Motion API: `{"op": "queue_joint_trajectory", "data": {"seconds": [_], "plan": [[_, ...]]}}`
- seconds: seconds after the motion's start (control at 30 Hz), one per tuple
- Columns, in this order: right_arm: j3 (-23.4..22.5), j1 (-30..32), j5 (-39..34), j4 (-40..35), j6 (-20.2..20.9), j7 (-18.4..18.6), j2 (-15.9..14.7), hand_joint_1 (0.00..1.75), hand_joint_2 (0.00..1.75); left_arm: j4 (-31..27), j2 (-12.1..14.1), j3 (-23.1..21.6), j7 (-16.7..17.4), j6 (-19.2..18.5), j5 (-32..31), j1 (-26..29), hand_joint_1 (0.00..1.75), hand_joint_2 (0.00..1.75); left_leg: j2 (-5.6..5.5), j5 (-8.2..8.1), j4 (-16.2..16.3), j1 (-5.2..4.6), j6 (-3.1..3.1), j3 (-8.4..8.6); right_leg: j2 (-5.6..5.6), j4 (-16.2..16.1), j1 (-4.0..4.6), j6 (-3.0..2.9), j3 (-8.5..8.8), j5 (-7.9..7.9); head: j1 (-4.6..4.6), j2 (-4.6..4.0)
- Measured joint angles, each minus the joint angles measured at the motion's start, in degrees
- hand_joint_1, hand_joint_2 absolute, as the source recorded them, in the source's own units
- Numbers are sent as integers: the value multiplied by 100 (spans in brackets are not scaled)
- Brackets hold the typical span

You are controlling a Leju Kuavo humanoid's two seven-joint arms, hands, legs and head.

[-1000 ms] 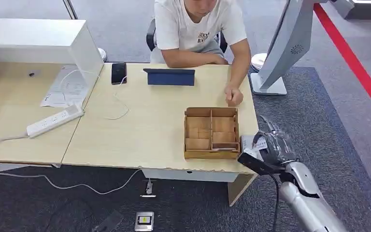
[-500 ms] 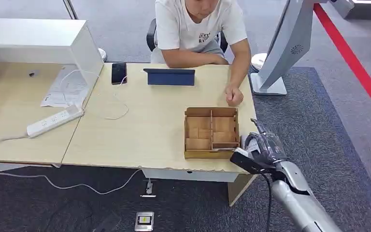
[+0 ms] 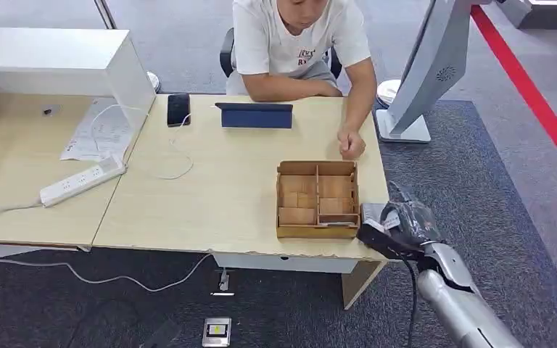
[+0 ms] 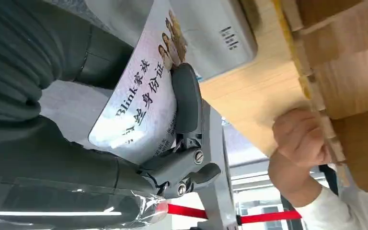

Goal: Pass the card to the sensor for recognition and then transmit it.

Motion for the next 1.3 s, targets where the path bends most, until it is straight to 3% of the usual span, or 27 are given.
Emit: {"op": "queue_joint_trajectory", "data": {"seconds": [0.43,0.9,1.3], "plan": [[4,22,13,217,70,-90,-44,175,175,0,2,0,17,28,-55,-9,0,175,0,0,0,0,0,1,0,0,0,0,1,0,0,0],[26,13,164,212,308,-85,153,175,175,0,2,2,-2,28,-37,-11,0,175,2,0,0,0,0,8,0,0,1,0,9,0,0,0],[44,-85,37,103,243,-39,190,175,175,0,2,2,-22,35,-81,-14,0,175,2,0,0,0,0,6,0,0,0,0,7,1,-2,0]]}}
